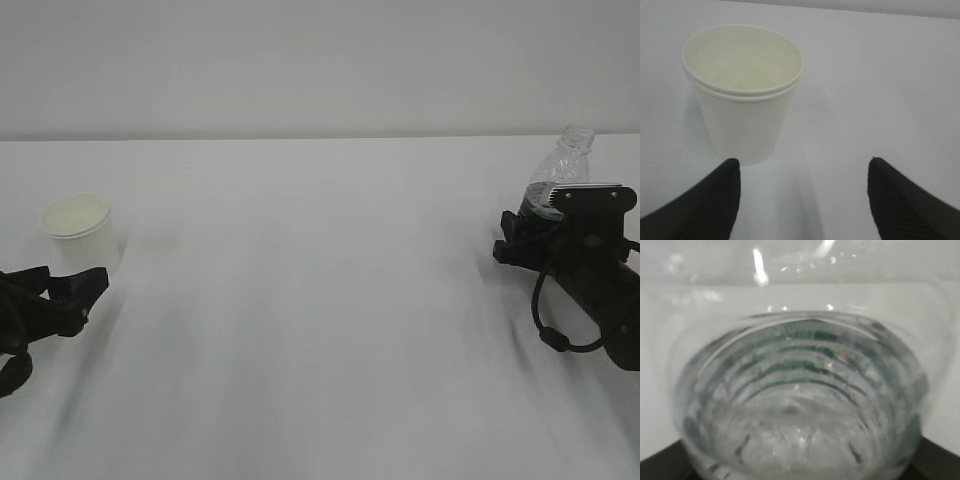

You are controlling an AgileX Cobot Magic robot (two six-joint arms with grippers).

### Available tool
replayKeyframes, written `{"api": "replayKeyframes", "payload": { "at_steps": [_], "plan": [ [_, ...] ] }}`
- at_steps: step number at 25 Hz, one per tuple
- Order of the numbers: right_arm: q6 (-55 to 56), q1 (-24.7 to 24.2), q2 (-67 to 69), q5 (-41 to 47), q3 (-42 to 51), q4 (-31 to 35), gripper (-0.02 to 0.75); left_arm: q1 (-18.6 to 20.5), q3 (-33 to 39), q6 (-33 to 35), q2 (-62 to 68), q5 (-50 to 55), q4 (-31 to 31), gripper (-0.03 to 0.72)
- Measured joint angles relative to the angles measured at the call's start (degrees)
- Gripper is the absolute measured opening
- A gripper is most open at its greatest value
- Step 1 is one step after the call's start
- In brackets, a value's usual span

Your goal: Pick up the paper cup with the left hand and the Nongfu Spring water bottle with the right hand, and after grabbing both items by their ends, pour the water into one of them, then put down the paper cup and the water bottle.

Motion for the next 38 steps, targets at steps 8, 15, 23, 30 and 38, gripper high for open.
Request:
{"api": "replayKeyframes", "payload": {
  "at_steps": [8,15,23,30,38],
  "plan": [
    [0.0,0.0,-2.65,0.11,0.0,-1.21,0.494,0.0,0.0,0.0,0.0,0.0,0.0,0.566],
    [-0.1,0.0,-5.41,3.14,0.1,-4.77,0.494,0.0,0.0,0.0,0.0,0.0,0.0,0.554],
    [-0.1,0.0,-10.08,3.71,3.34,-10.3,0.493,0.0,0.0,0.0,0.0,0.0,0.0,0.547],
    [2.47,0.0,-15.02,5.57,6.15,-16.16,0.493,0.0,0.0,0.0,0.0,0.0,0.0,0.547],
    [8.38,0.0,-17.16,6.44,6.91,-23.97,0.493,0.0,0.0,0.0,0.0,0.0,0.0,0.547]
  ]
}}
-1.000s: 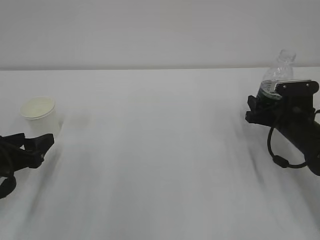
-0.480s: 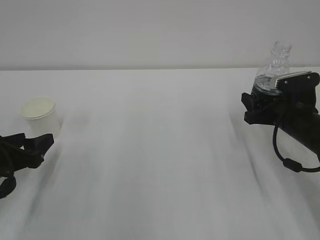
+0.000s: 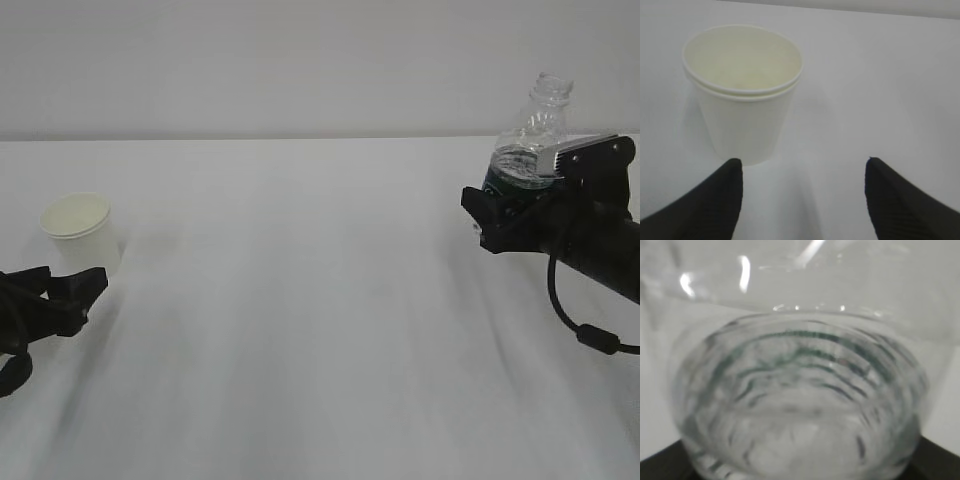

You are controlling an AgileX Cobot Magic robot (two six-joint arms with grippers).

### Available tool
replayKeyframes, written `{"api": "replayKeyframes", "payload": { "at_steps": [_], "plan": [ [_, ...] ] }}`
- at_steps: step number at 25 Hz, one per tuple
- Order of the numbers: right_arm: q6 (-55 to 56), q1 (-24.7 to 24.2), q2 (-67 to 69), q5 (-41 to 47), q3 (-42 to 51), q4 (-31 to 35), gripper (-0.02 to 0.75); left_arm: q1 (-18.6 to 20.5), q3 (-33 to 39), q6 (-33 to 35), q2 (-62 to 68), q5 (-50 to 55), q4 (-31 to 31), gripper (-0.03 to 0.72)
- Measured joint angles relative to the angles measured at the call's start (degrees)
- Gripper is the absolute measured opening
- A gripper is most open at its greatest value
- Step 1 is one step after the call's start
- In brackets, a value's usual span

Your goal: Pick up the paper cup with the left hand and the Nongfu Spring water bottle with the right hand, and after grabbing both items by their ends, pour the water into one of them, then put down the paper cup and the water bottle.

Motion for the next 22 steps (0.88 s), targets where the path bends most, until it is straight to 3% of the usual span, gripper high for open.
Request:
{"api": "replayKeyframes", "payload": {
  "at_steps": [22],
  "plan": [
    [9.51,0.0,-8.5,3.28,1.8,-17.92,0.493,0.0,0.0,0.0,0.0,0.0,0.0,0.547]
  ]
}}
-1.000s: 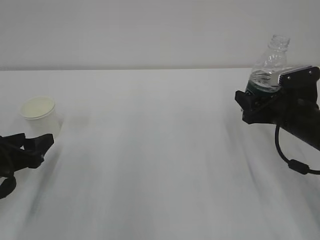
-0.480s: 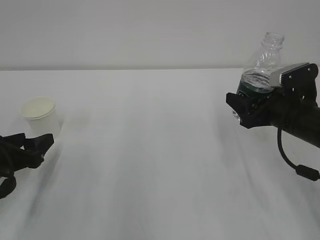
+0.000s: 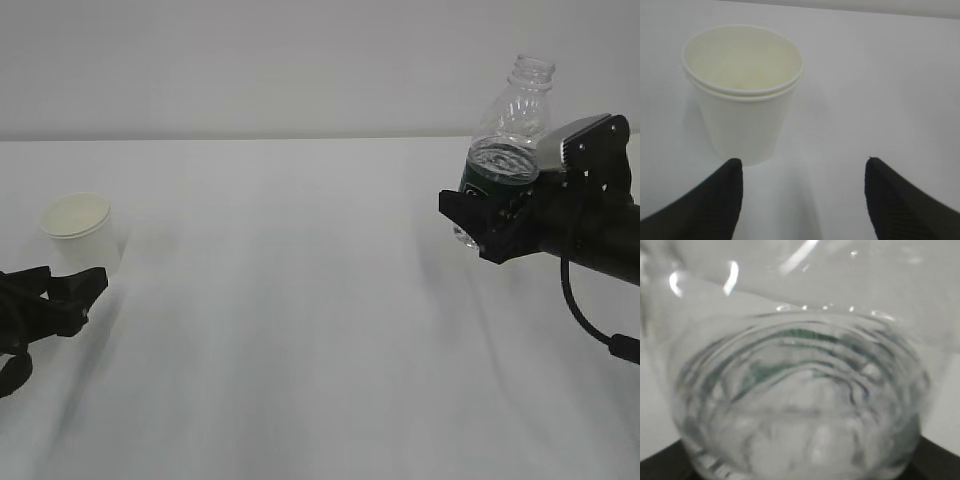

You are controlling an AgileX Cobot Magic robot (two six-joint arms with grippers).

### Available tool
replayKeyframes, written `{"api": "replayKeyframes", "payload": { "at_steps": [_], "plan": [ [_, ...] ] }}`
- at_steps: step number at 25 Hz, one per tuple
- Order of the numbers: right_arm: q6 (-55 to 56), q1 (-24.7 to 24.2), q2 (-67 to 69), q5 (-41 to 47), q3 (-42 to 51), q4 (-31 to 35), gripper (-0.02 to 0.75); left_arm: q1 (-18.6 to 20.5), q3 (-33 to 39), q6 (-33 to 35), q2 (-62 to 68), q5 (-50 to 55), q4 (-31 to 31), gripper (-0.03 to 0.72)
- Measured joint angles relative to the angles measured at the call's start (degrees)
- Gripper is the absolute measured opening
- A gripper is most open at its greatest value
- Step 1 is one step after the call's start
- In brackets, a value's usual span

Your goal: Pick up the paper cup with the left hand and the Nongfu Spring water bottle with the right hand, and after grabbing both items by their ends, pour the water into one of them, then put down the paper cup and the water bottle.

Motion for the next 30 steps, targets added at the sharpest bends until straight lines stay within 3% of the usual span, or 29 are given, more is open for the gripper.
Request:
{"api": "replayKeyframes", "payload": {
  "at_steps": [7,18,30],
  "plan": [
    [3.44,0.0,-2.32,0.0,0.13,-5.56,0.493,0.0,0.0,0.0,0.0,0.0,0.0,0.547],
    [3.8,0.0,-3.14,0.1,0.13,-5.99,0.493,0.0,0.0,5.6,2.14,0.0,-5.13,0.549],
    [4.54,0.0,-3.14,0.1,0.15,-6.44,0.493,0.0,-1.15,6.21,4.51,0.0,-6.45,0.622]
  ]
}}
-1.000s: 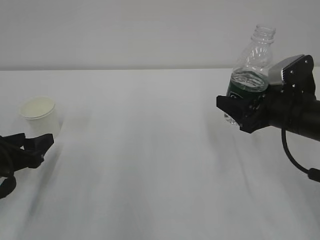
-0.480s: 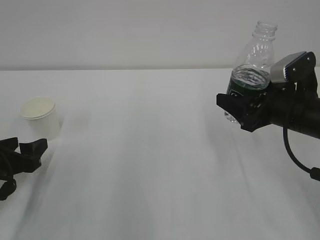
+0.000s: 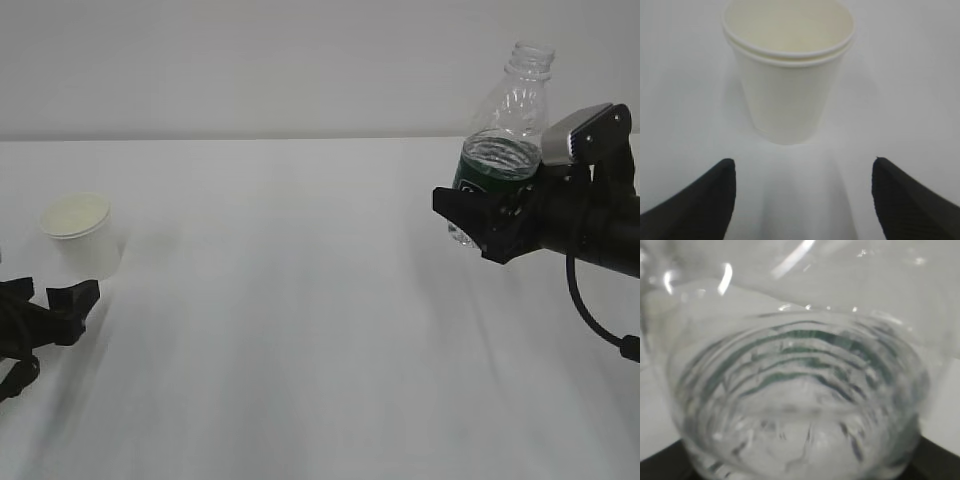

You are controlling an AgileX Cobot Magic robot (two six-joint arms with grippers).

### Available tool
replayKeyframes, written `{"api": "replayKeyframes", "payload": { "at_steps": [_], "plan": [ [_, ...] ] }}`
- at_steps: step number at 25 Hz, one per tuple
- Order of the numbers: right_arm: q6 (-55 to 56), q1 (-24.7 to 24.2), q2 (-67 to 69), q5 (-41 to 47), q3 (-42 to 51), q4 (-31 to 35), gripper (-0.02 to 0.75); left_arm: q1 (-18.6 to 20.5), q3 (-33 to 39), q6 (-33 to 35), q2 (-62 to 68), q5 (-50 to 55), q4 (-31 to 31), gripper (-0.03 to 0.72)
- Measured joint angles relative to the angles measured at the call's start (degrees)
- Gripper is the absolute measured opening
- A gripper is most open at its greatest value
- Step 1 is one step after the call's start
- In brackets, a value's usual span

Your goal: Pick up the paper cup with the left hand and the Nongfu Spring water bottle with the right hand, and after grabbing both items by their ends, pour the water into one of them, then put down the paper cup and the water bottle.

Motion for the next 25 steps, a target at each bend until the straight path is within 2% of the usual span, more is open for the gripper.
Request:
{"api": "replayKeyframes", "payload": {
  "at_steps": [5,25],
  "plan": [
    [0.15,0.0,0.0,-0.37,0.0,-0.35,0.493,0.0,-1.9,1.25,1.16,-0.11,-0.13,0.683],
    [0.4,0.0,0.0,-1.48,0.0,-1.86,0.492,0.0,-10.11,1.47,7.28,-0.35,-0.35,0.687]
  ]
}}
